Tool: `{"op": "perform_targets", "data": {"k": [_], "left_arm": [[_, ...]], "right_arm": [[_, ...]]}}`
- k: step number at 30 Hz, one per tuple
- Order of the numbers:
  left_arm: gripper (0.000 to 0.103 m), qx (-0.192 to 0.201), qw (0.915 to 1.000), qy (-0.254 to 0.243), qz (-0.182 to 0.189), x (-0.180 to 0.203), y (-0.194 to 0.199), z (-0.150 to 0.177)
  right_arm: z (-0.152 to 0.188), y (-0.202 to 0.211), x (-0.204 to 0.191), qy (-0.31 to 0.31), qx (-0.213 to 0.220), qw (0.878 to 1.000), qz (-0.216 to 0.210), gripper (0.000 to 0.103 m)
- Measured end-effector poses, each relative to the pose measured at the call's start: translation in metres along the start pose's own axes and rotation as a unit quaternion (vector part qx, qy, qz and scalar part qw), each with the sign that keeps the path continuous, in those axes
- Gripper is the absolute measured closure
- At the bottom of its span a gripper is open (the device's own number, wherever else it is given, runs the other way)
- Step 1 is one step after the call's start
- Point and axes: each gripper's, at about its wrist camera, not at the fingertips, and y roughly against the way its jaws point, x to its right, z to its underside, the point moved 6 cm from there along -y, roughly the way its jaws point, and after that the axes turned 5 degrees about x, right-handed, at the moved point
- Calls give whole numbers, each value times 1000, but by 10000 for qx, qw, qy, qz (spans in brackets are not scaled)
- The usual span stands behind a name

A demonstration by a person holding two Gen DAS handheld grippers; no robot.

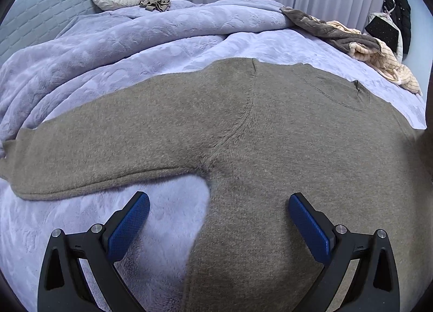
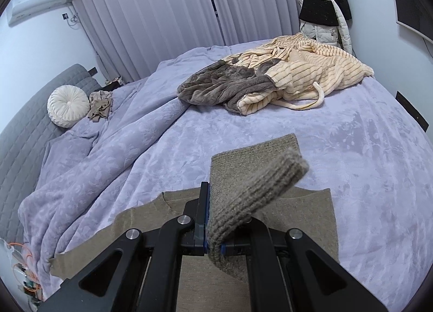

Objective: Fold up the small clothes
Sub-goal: 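Lift the cuff with the right gripper and carry it across the sweater body, then lower the cuff onto the sweater body and open the right gripper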

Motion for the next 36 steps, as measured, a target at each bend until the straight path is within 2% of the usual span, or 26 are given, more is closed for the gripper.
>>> {"op": "perform_targets", "data": {"k": [5,9,13,24,36], "left_arm": [[0,30,10000,6,7,-1,0,3],[0,95,9997,-211,-69,5,2,4],[0,238,9991,-289,-191,8,7,3],[0,222,9995,135,-187,-19,16,7],[0,179,9987,396,-263,-40,20,17]], "right_arm": [[5,-9,-29,74,26,10000,-36,97],[10,-22,-53,-101,-25,9995,-291,97],[14,-36,-85,123,-184,9990,-376,97],[22,-42,-162,880,-177,9949,-462,97],[75,-83,-207,1461,-665,9859,-476,97]]}}
